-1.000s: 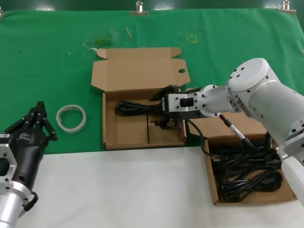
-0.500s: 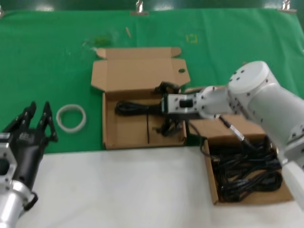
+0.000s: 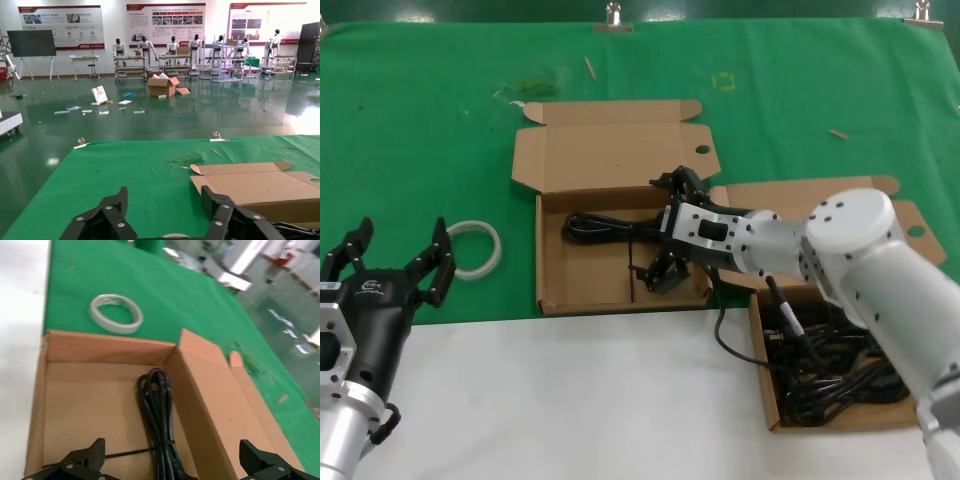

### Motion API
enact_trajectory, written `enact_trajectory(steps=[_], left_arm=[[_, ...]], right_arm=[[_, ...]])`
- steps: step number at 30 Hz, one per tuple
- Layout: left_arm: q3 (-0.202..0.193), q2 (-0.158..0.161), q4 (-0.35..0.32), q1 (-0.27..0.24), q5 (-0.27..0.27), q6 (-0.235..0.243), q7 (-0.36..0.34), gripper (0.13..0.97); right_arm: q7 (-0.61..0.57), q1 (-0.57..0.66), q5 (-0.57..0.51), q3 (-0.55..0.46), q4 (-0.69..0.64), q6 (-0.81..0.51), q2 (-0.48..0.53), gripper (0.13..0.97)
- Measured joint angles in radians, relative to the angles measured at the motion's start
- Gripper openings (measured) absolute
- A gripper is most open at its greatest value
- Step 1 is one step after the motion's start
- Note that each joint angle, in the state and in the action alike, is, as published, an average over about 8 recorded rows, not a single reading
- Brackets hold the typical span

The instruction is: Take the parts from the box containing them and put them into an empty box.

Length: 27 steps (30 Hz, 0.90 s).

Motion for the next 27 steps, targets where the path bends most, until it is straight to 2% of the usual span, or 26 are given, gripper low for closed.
enact_trajectory(steps=[2, 5, 9, 17, 27], left_arm=[[0.0, 0.0, 0.0, 0.0, 0.0, 0.0, 0.0, 0.506], [0.0, 0.0, 0.0, 0.0, 0.0, 0.0, 0.0, 0.584], [0.0, 0.0, 0.0, 0.0, 0.0, 0.0, 0.0, 0.584], [0.0, 0.0, 0.0, 0.0, 0.0, 0.0, 0.0, 0.776], [0.0, 0.0, 0.0, 0.0, 0.0, 0.0, 0.0, 0.902]], right_arm=[[0.02, -0.033, 0.01, 0.014, 0.042, 0.019, 0.008, 0.912], [0.051, -0.084, 0.026, 0.034, 0.104, 0.048, 0.02, 0.912], [0.091, -0.15, 0.046, 0.061, 0.188, 0.086, 0.036, 0.932], [0.173, -0.283, 0.088, 0.116, 0.355, 0.162, 0.068, 0.964], [0.274, -0.448, 0.139, 0.184, 0.562, 0.257, 0.107, 0.966]])
